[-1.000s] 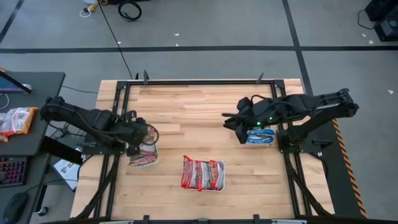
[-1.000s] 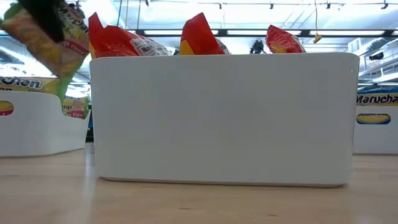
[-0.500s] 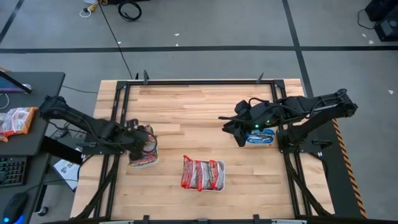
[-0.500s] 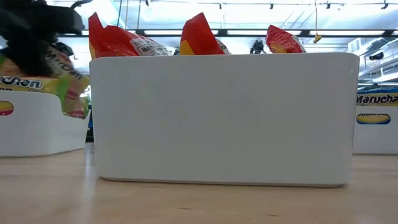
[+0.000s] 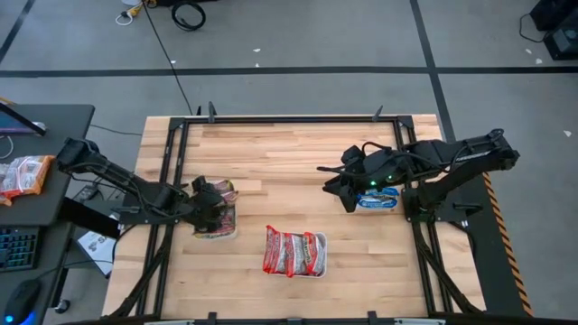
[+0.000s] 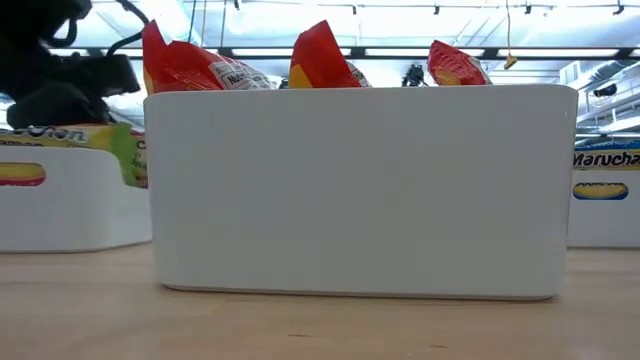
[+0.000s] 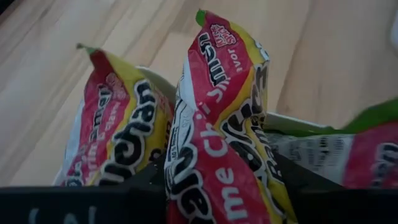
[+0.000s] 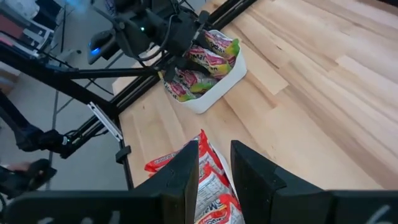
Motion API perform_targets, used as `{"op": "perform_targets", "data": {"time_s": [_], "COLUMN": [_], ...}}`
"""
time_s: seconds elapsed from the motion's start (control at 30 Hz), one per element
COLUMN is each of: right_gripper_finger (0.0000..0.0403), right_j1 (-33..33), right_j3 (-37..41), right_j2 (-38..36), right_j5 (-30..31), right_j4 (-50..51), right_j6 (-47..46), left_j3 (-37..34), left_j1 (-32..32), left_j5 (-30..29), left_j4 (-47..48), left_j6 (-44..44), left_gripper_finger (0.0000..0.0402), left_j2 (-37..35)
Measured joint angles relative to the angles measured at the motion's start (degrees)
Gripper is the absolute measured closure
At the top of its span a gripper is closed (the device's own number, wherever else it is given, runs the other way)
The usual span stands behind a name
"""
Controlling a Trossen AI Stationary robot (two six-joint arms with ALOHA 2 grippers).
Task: Sort Maruchan noodles
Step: Put the green noodle pack into the left white bin
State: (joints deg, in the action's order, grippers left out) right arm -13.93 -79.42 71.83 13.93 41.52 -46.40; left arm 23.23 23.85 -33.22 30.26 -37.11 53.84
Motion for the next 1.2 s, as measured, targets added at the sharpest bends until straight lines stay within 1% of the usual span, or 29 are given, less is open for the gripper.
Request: {"op": "perform_targets", "data": {"time_s": [0.13,0.27,0.4,0.57,0.67,0.73,0.83,0.93,1.0,1.1,1.2], "right_gripper_finger": [0.0305,0.0305,0.0305,0.0305,0.0305,0.0305,0.0305,0.0305,0.0305,0.0305,0.0305], "right_j1": [0.0,0.0,0.0,0.0,-0.3,-0.8,-1.6,-2.1,-2.3,-2.5,-2.5], "right_j3": [0.0,0.0,0.0,0.0,0.0,0.0,0.0,0.0,0.0,0.0,0.0], "right_j2": [0.0,0.0,0.0,0.0,0.0,0.0,0.0,0.0,0.0,0.0,0.0], "right_j5": [0.0,0.0,0.0,-0.1,-0.3,-0.4,-0.5,-0.4,-0.3,-0.3,-0.2], "right_j4": [0.0,-0.6,-2.3,-4.5,-5.3,-5.6,-5.5,-5.5,-5.4,-5.3,-5.2], "right_j6": [-1.6,-2.1,-2.1,-2.0,-2.1,-2.1,-2.1,-1.6,-1.5,-0.3,0.0], "left_j3": [-3.3,-6.4,-8.5,-8.6,-7.3,-5.6,-1.1,4.1,7.7,12.0,16.4], "left_j1": [0.6,0.6,0.6,0.6,0.0,-0.8,-2.7,-4.9,-6.2,-7.7,-8.7], "left_j5": [-3.5,-4.2,-3.8,-4.3,-1.8,1.8,6.7,10.0,12.4,17.3,21.4], "left_j4": [-7.7,-12.0,-13.1,-13.1,-12.3,-9.5,0.3,12.2,18.4,25.2,28.7], "left_j6": [0.3,0.2,-1.0,-0.8,3.6,6.6,7.1,5.5,3.5,1.8,-1.5], "left_gripper_finger": [0.0253,0.0253,0.0253,0.0243,0.0227,0.0215,0.0198,0.0184,0.0176,0.0164,0.0155], "left_j2": [0.0,-0.1,-0.3,-0.3,-0.3,-0.3,-0.1,0.1,0.0,0.0,0.0]}}
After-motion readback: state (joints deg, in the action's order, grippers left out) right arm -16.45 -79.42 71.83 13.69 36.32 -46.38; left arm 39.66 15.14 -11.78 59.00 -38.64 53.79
